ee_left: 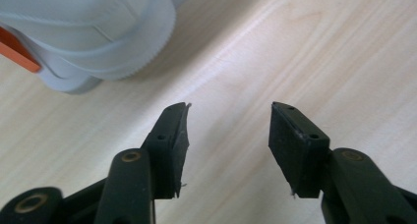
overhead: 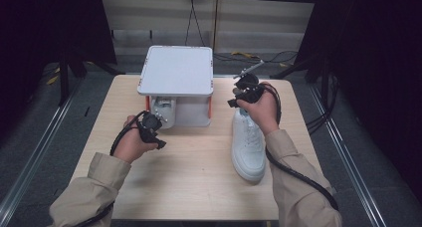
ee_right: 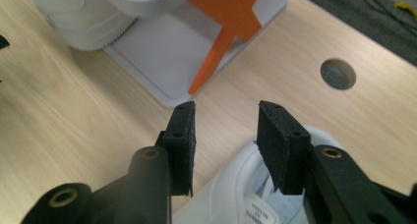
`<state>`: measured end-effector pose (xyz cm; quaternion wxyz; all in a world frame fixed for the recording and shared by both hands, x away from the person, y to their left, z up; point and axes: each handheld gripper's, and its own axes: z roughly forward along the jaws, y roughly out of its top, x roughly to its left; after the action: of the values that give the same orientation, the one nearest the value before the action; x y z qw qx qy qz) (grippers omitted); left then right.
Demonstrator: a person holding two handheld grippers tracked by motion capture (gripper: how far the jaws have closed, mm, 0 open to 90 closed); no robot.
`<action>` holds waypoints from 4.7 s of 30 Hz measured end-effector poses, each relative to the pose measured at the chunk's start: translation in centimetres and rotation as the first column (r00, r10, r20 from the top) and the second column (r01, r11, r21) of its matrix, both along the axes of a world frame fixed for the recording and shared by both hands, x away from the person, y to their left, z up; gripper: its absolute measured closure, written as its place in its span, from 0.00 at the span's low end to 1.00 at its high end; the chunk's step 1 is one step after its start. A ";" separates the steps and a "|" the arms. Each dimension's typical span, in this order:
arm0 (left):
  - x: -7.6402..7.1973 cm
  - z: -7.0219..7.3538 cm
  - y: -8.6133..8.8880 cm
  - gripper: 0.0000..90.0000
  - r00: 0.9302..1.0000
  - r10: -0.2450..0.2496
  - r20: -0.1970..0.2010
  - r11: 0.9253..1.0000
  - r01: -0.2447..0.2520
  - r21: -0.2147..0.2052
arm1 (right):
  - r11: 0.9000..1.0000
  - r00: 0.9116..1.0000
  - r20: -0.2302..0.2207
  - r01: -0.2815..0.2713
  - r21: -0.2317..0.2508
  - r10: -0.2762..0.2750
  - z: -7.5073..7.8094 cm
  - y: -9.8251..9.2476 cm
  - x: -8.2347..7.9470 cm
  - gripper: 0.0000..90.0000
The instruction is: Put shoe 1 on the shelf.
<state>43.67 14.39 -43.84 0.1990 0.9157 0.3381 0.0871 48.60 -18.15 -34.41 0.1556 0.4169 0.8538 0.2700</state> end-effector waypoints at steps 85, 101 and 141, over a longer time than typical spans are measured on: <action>-4.7 -1.0 1.3 0.25 0.998 0.003 -0.060 0.993 -0.010 -0.116 | 0.958 0.897 -0.417 -0.233 -0.167 0.146 -6.3 3.7 -3.7 0.90; -4.6 -1.2 1.6 0.25 0.997 0.010 -0.073 0.992 -0.019 -0.122 | 0.953 0.900 -0.409 -0.244 -0.180 0.153 -7.0 5.2 -3.9 0.82; -4.6 -0.9 2.8 0.25 0.997 0.031 -0.068 0.991 -0.040 -0.128 | 0.997 0.916 -0.398 0.019 -0.079 -0.049 -7.9 9.0 0.0 0.79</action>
<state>39.07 17.16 -44.70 0.2450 0.8971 0.3655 0.0382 48.63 -9.14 -42.27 -0.0022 0.4720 0.8696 0.1450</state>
